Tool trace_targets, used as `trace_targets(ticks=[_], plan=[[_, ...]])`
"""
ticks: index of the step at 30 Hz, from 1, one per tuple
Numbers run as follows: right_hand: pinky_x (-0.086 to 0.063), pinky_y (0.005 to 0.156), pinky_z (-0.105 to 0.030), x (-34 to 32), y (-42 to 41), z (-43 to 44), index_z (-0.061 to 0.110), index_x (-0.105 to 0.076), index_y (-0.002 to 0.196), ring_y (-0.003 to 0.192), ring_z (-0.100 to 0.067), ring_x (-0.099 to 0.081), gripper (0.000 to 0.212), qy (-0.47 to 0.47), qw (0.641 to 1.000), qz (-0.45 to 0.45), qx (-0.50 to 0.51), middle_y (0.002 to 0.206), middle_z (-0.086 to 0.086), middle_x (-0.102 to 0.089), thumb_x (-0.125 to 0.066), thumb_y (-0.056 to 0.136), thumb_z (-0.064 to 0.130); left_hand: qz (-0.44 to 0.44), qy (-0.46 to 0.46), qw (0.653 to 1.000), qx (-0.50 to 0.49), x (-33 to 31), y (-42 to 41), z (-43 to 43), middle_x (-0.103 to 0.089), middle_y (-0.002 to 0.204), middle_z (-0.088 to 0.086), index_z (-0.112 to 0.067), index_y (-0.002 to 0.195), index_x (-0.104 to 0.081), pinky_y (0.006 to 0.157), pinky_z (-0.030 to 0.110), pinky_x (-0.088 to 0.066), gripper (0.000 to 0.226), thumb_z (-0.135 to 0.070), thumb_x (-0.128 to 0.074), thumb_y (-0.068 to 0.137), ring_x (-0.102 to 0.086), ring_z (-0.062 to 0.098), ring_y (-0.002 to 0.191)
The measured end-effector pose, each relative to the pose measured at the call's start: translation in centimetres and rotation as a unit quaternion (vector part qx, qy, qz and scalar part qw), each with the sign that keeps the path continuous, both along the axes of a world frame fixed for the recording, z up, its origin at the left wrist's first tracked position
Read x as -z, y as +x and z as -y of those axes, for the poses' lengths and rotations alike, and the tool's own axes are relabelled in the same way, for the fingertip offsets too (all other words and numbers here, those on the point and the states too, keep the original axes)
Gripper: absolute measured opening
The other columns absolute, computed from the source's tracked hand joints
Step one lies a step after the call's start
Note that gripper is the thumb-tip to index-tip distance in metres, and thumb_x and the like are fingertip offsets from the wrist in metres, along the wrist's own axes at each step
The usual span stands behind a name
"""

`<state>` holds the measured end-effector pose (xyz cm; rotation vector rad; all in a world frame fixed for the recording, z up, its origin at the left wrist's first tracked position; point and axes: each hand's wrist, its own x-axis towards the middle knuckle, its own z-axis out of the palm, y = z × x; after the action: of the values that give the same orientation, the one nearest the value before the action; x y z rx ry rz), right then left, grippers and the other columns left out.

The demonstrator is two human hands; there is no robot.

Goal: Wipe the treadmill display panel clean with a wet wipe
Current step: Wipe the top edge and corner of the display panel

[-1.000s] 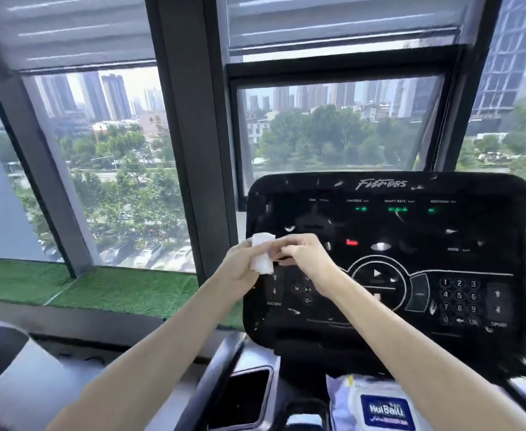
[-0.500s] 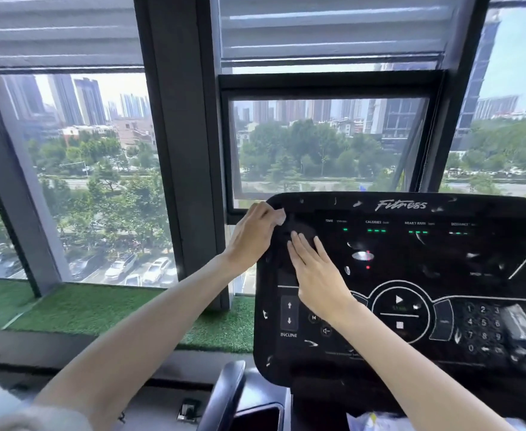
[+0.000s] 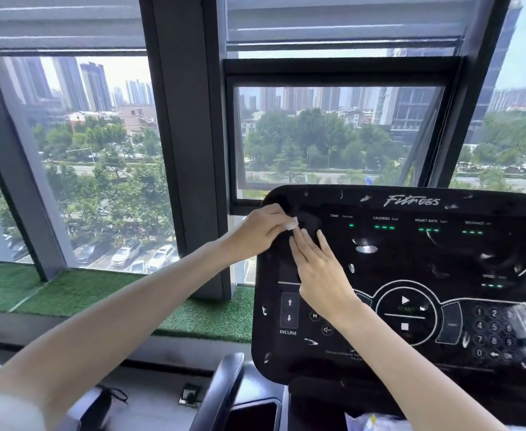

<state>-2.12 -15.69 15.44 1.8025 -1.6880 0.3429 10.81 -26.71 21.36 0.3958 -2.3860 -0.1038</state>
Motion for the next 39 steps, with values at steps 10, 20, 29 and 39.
trace_targets(ticks=[10, 20, 29, 39], plan=[[-0.032, 0.104, -0.052, 0.2, -0.4, 0.2, -0.010, -0.056, 0.119, 0.120, -0.031, -0.053, 0.073, -0.027, 0.998, 0.043, -0.031, 0.131, -0.024, -0.052, -0.070, 0.047, -0.010, -0.062, 0.030, 0.997, -0.044, 1.2, 1.7, 0.4, -0.057, 0.092, 0.005, -0.003, 0.107, -0.067, 0.082, 0.009, -0.039, 0.022, 0.002, -0.052, 0.091, -0.053, 0.009, 0.085], [-0.025, 0.109, -0.049, 0.3, -0.6, 0.5, -0.012, -0.052, 0.122, 0.124, -0.033, -0.049, 0.070, -0.017, 0.998, 0.054, -0.030, 0.135, -0.025, -0.047, -0.060, 0.053, -0.018, 0.012, 0.021, 1.000, 0.005, 4.0, 2.6, -1.2, -0.059, 0.092, 0.012, 0.000, 0.103, -0.068, 0.080, 0.017, -0.043, 0.019, 0.003, -0.055, 0.089, -0.055, 0.016, 0.084], [-0.029, 0.108, -0.052, 0.5, -0.2, 0.2, -0.012, -0.049, 0.126, 0.127, -0.035, -0.045, 0.071, 0.001, 1.000, -0.001, -0.004, 0.138, -0.027, -0.044, -0.063, 0.056, -0.011, 0.075, 0.000, 0.996, 0.045, 4.7, 3.0, -1.4, -0.059, 0.093, 0.011, 0.000, 0.101, -0.068, 0.083, 0.016, -0.044, 0.018, 0.004, -0.056, 0.088, -0.055, 0.016, 0.084], [-0.022, 0.111, -0.049, 0.8, 0.0, 0.3, -0.010, -0.044, 0.131, 0.133, -0.033, -0.037, 0.074, 0.018, 0.999, -0.029, 0.030, 0.143, -0.025, -0.037, -0.066, 0.060, -0.008, 0.152, -0.038, 0.984, 0.085, 6.4, 3.6, -2.1, -0.059, 0.091, 0.013, -0.001, 0.100, -0.068, 0.076, 0.036, -0.049, 0.017, 0.001, -0.056, 0.089, -0.056, 0.023, 0.083]])
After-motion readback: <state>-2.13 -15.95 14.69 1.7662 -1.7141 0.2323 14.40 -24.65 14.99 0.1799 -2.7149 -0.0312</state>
